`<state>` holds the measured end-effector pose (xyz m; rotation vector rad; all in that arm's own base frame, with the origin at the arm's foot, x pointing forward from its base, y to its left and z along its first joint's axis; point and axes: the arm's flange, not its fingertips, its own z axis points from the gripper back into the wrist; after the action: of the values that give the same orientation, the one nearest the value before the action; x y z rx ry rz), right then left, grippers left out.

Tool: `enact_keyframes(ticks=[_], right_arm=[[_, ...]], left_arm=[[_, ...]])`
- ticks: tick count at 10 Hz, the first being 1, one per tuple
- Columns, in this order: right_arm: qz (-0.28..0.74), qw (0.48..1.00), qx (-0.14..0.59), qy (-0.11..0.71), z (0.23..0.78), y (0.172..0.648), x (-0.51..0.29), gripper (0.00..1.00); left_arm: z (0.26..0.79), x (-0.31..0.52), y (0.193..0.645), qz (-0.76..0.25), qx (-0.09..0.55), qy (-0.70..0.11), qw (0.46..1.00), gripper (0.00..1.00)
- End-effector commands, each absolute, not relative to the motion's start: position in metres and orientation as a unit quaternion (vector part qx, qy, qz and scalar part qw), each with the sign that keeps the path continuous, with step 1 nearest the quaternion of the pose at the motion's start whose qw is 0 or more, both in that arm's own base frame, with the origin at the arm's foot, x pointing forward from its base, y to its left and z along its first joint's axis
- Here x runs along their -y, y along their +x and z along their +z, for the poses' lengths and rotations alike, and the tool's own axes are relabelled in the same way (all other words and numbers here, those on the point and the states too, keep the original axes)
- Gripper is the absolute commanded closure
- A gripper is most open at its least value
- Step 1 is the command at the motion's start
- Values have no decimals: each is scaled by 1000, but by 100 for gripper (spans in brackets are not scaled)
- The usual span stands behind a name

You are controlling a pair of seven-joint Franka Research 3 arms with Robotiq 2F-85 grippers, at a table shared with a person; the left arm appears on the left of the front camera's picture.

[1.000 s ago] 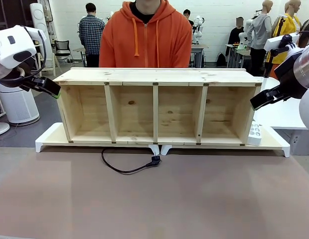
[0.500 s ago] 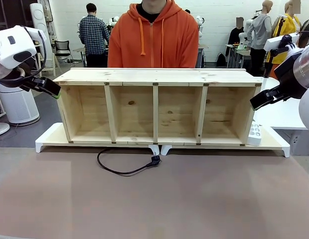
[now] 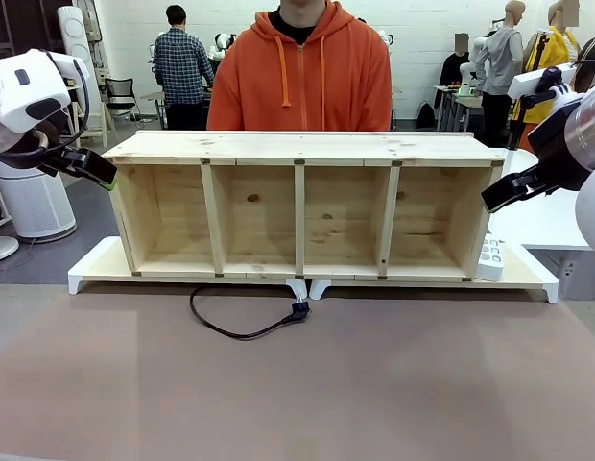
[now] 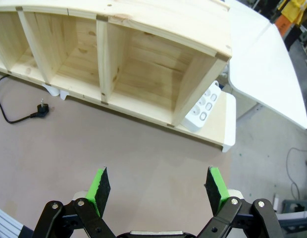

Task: Perform cable management.
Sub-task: When the cord part of the Power Cable appears at the lower middle area of the table and stops, grasp the cord part of the Power Cable.

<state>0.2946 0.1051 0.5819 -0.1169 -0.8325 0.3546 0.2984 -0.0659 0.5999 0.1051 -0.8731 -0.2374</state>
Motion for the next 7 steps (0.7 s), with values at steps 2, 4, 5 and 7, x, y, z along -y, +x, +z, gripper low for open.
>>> enact_keyframes(ticks=[2,4,5,7], right_arm=[[210,896,379,-97,589,303,-132,0],[217,896,374,-102,589,304,-139,0],[218,897,371,-101,589,303,-139,0],[213,898,372,-100,589,306,-138,0]], left_arm=[[599,67,300,-116,422,51,898,0],[599,67,300,-116,422,51,898,0],[599,67,300,-116,422,51,898,0],[599,67,300,-116,422,51,898,0]])
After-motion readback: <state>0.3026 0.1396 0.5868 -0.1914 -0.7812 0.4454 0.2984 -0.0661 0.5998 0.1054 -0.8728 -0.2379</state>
